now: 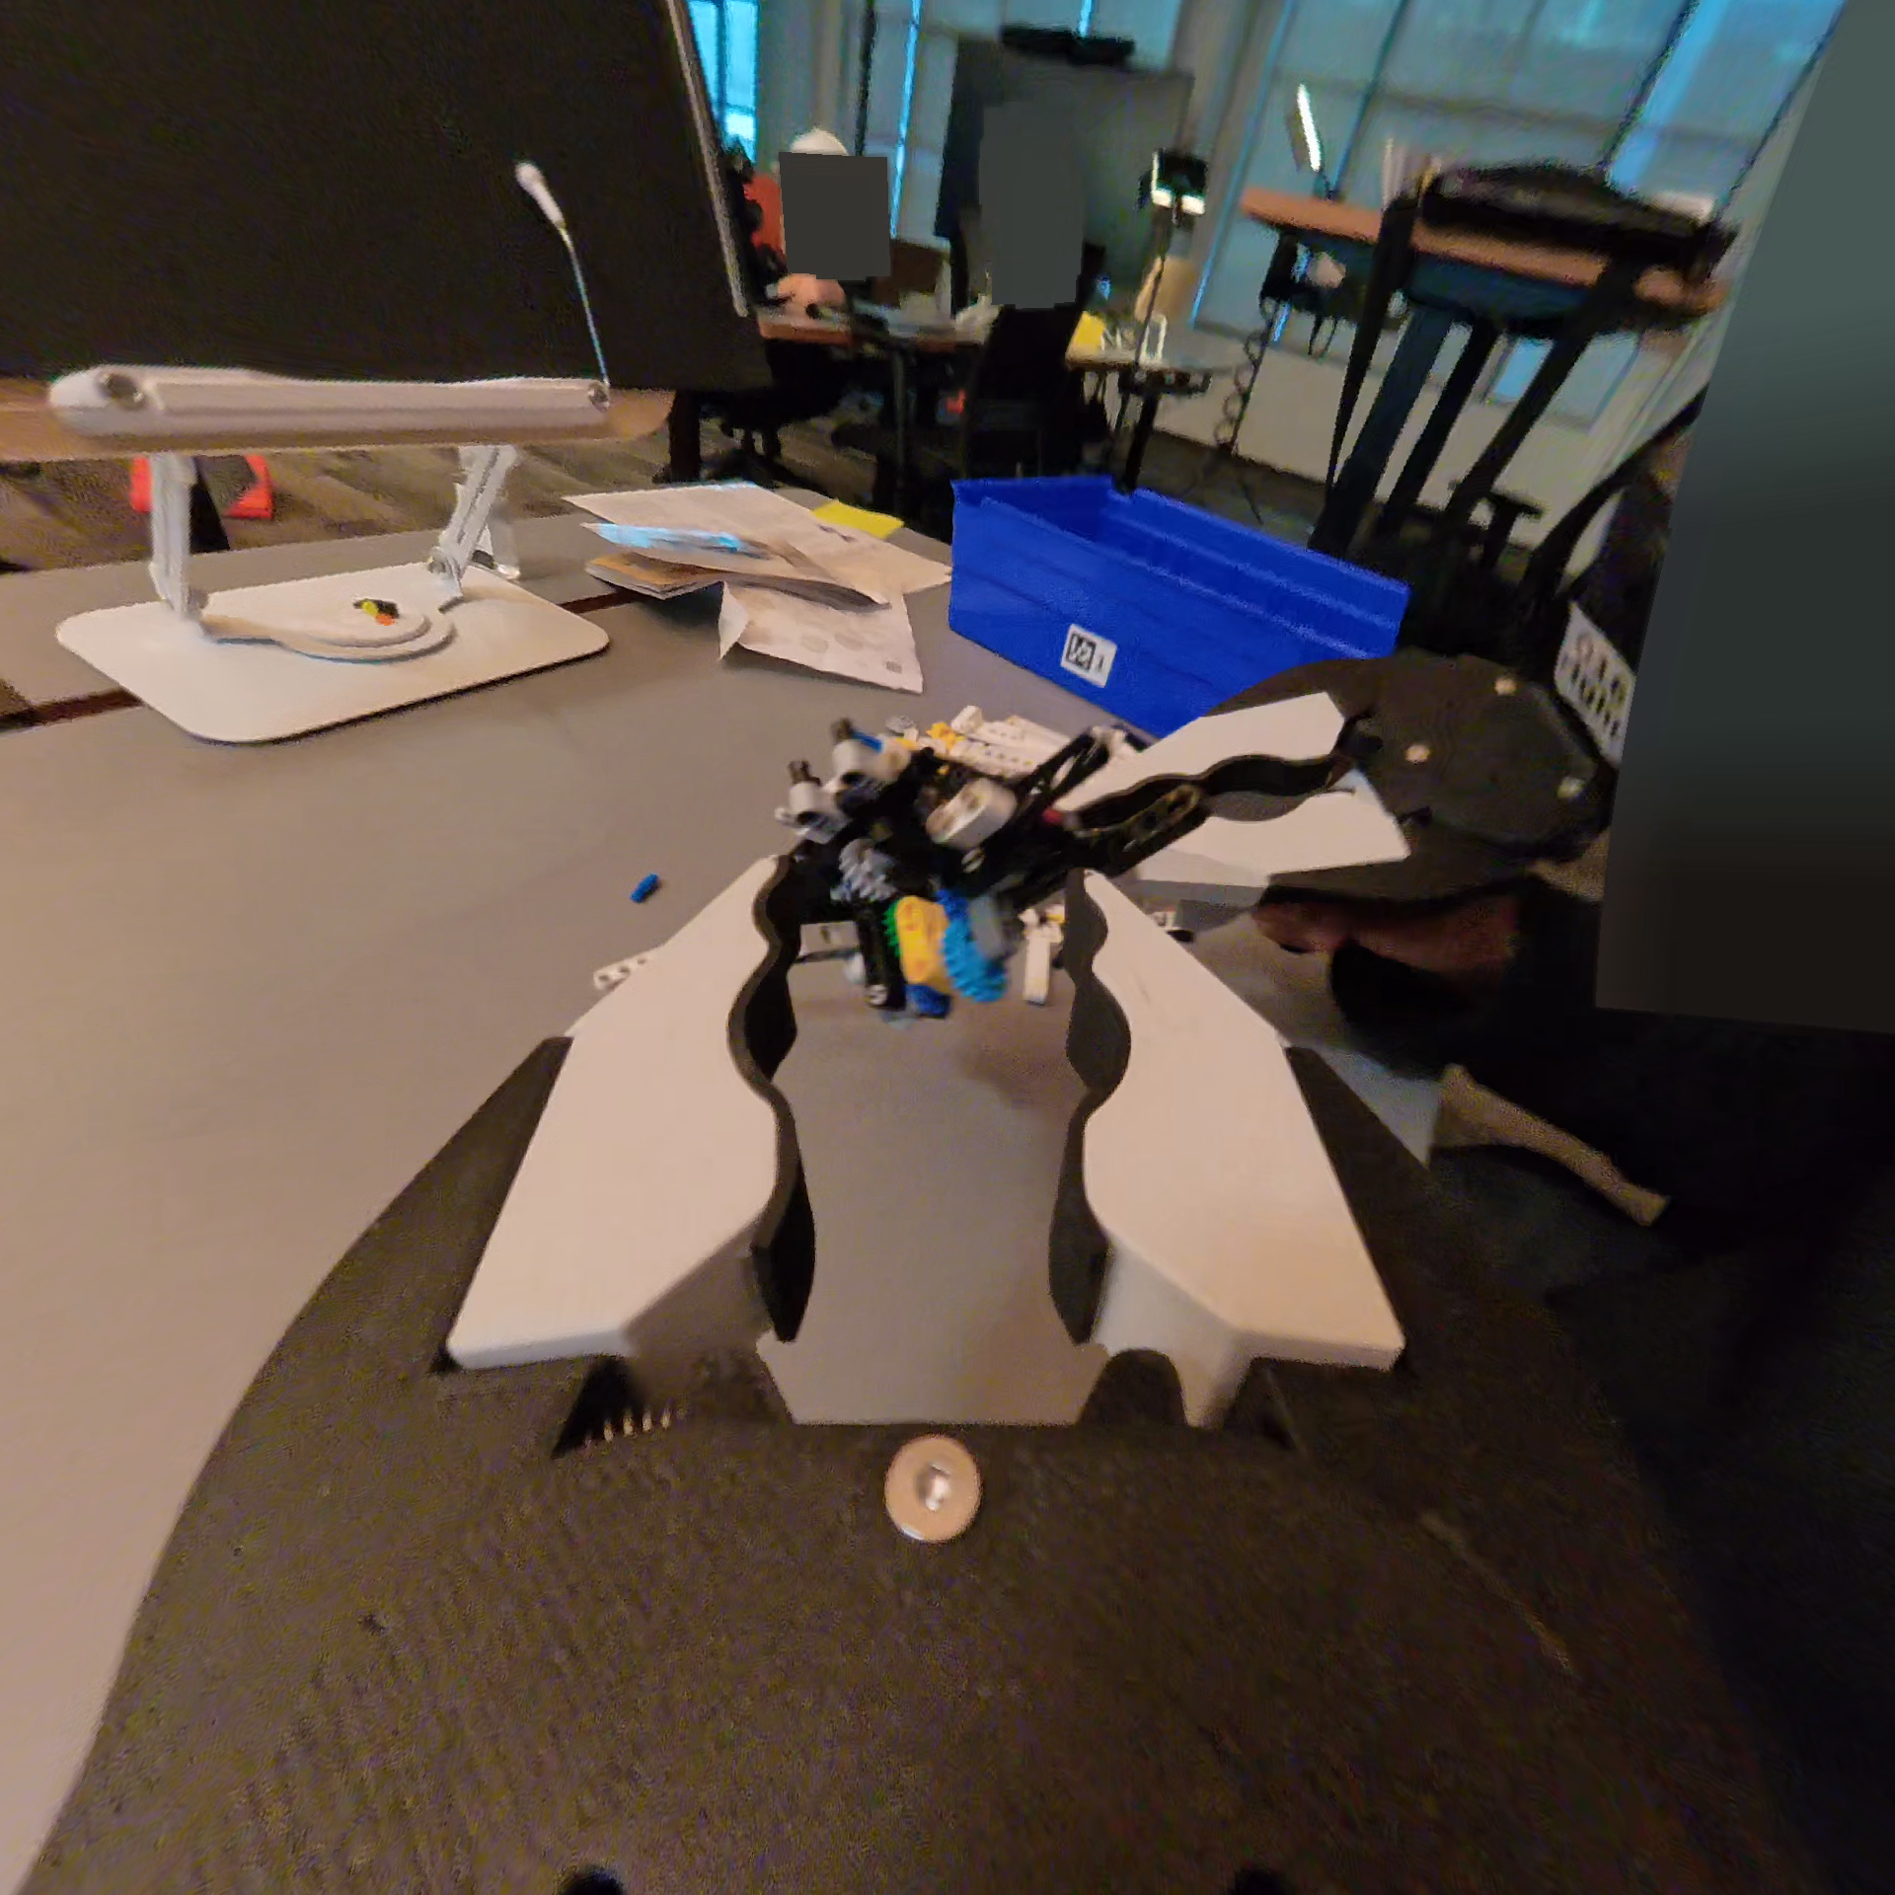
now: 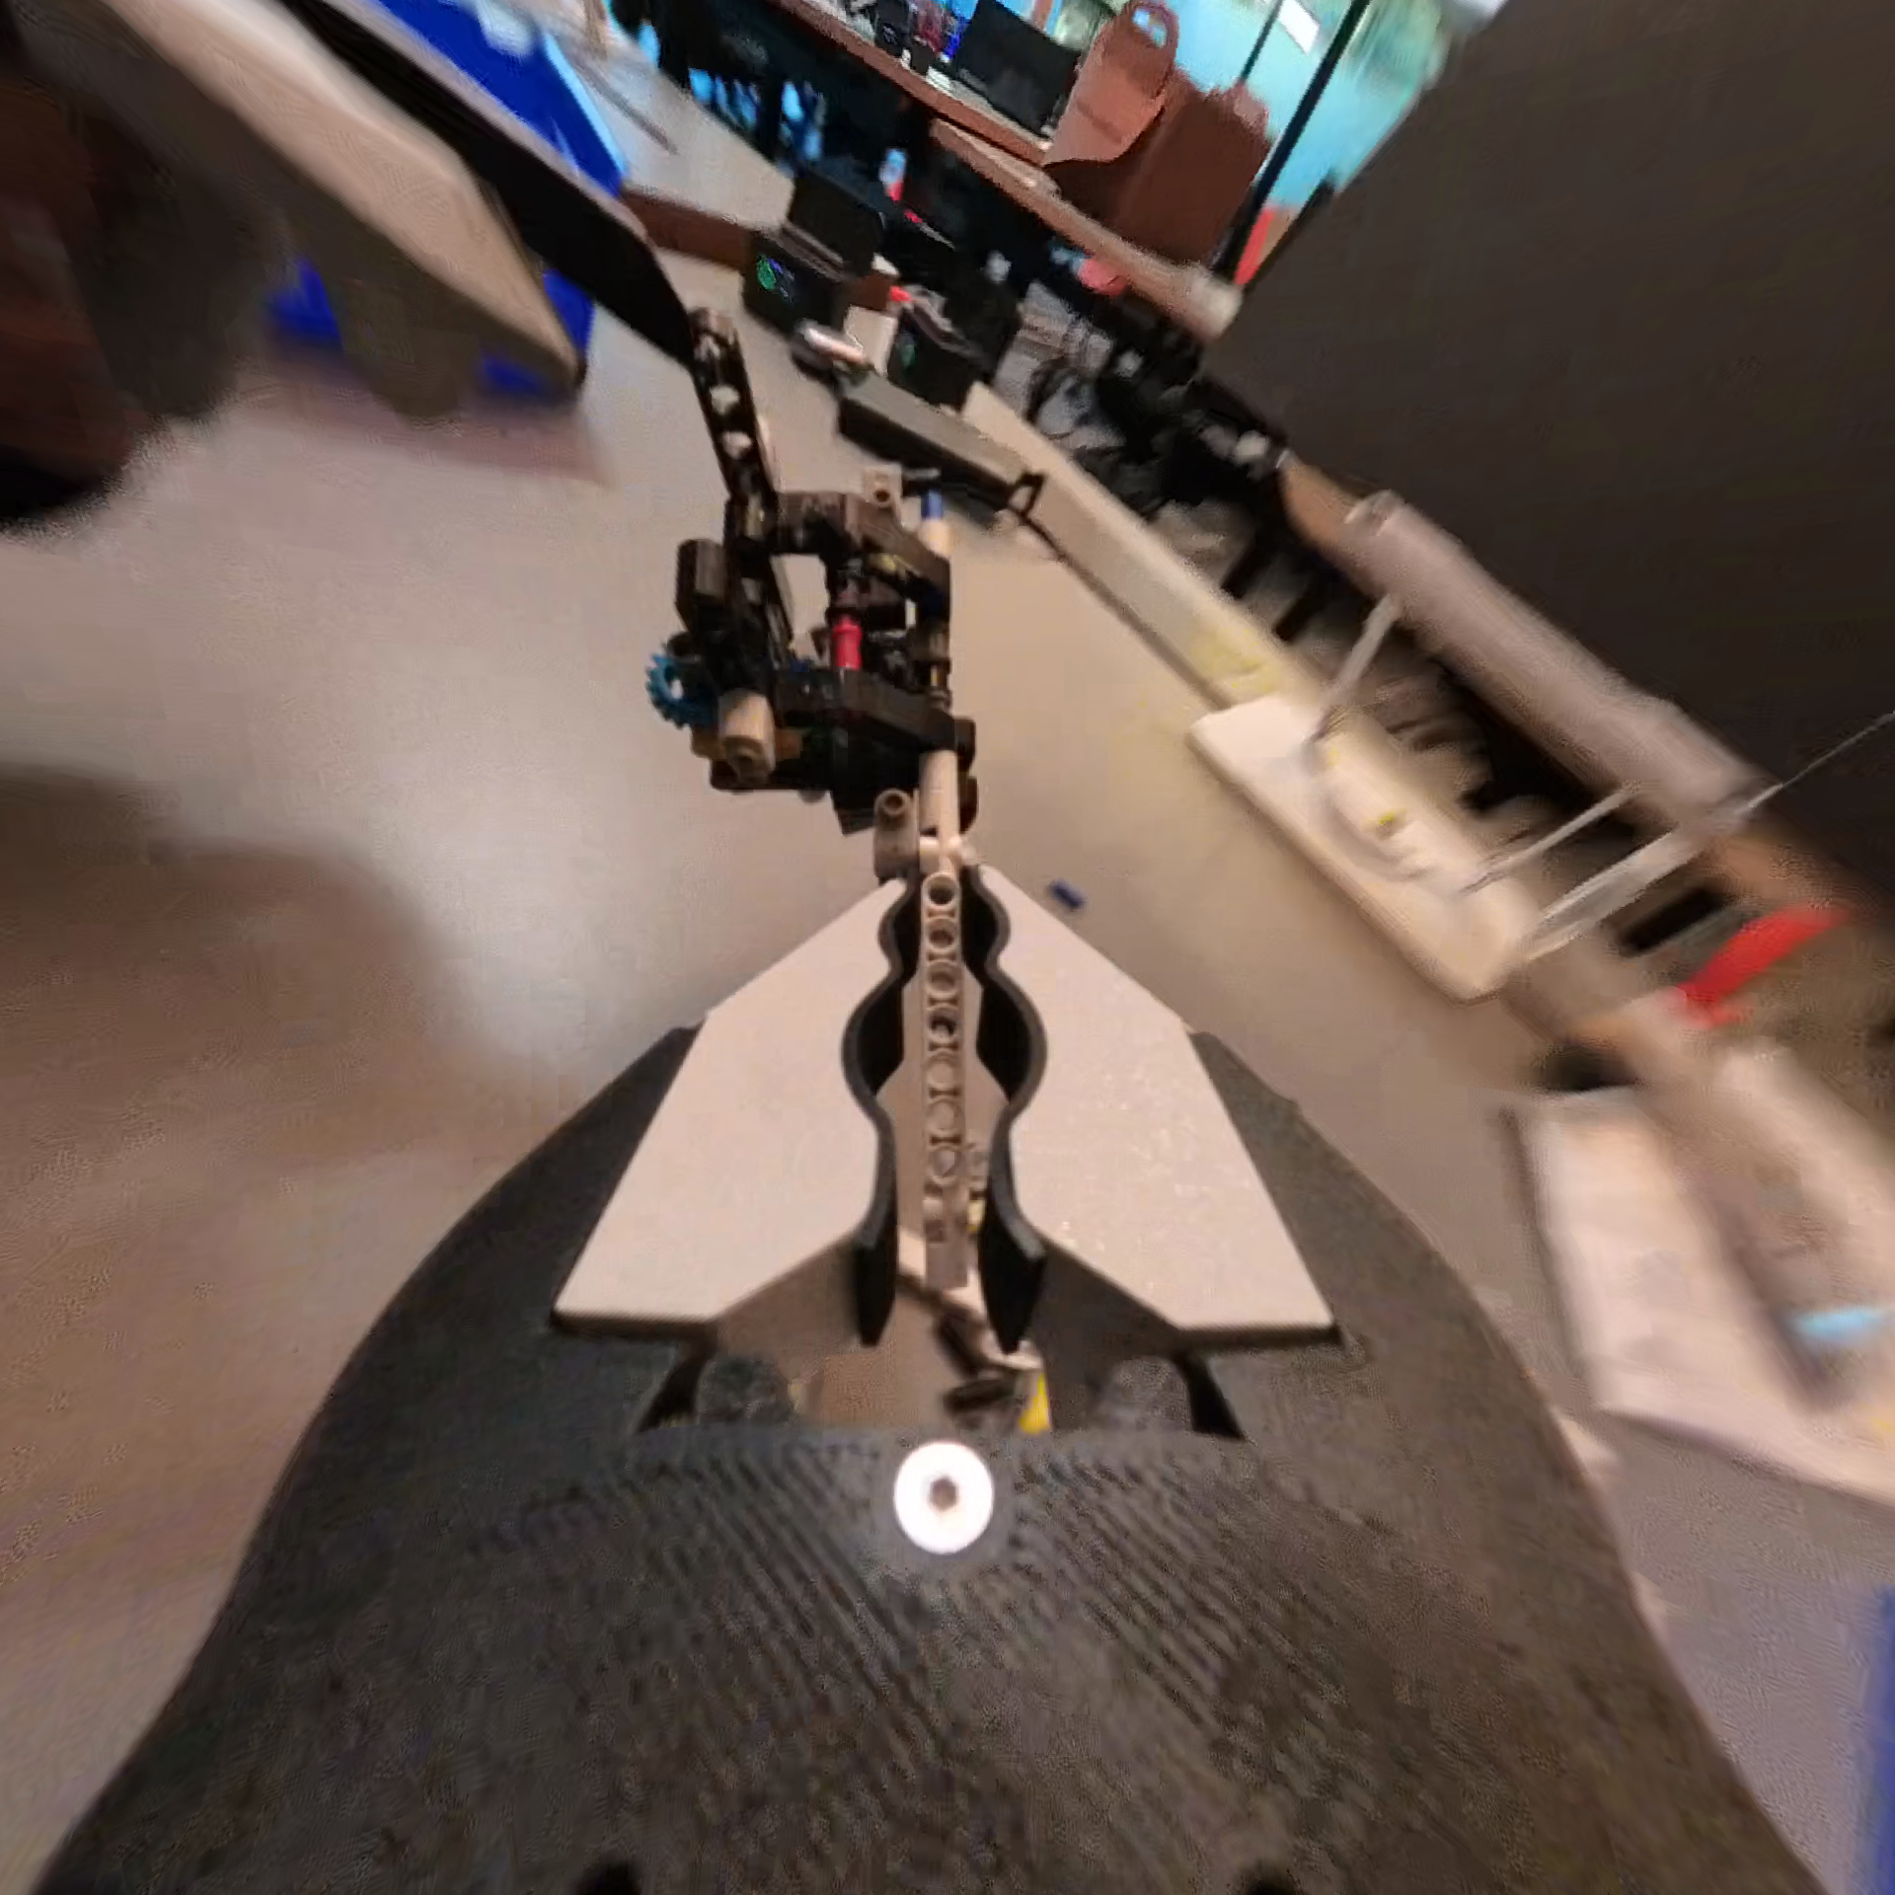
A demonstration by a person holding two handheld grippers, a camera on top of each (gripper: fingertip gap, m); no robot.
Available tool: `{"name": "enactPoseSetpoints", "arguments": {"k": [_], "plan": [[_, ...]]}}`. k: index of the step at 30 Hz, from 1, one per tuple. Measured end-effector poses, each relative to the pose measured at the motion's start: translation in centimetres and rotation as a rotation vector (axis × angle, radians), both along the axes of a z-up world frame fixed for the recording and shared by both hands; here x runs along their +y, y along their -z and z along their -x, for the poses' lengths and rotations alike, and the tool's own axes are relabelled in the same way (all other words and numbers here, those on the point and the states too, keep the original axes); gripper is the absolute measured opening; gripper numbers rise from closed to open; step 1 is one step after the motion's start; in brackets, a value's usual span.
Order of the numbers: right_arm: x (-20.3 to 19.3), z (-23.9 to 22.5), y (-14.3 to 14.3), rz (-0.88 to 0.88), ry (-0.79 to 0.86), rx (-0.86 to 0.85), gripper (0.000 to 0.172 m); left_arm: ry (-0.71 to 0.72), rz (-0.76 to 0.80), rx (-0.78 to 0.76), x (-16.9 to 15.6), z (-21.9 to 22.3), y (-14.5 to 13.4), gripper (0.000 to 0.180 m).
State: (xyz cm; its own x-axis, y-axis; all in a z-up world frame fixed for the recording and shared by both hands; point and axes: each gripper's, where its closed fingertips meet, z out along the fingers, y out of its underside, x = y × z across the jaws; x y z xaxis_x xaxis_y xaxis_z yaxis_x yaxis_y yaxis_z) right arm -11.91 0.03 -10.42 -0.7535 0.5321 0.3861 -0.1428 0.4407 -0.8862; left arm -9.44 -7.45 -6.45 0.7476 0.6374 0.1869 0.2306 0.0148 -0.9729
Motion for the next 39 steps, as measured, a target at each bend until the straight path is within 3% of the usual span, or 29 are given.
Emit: {"name": "enactPoseSetpoints", "arguments": {"k": [3,6,12,18,23,28,34,36,39], "plan": [[-1.3,-0.7,0.1,-0.209,-0.017,0.267,0.005,-0.019,-0.16,-0.068,-1.3,-2.0,-0.2,0.048],[-3.5,-2.2,1.5,-0.274,-0.118,0.366,0.005,-0.07,-0.231,-0.091,-2.6,-3.1,0.1,0.049],[-5.3,-4.9,4.1,-0.444,-0.252,0.608,0.006,-0.106,0.031,-0.095,-1.7,-3.7,2.3,0.05],[-4.9,-6.5,5.0,-0.463,-0.336,0.635,0.009,-0.01,0.29,-0.218,0.8,-3.7,7.2,0.055],[-4.1,-7.0,5.7,-0.416,-0.353,0.522,0.009,-0.028,0.414,-0.2,1.2,-3.5,8.4,0.04],[-3.5,-8.1,5.0,-0.187,-0.398,0.161,0.018,-0.005,0.469,-0.208,1.4,-4.2,9.1,0.03],[-2.3,-5.7,4.3,-0.02,-0.312,-0.167,0.03,-0.004,0.487,-0.202,1.0,-4.6,9.2,0.023],[-2.3,-5.3,4.3,-0.005,-0.301,-0.19,0.03,-0.012,0.496,-0.203,0.8,-4.5,9.3,0.021],[-2.4,-4.7,4.0,-0.042,-0.274,-0.046,0.025,-0.019,0.507,-0.206,0.5,-4.5,9.3,0.02]]}}
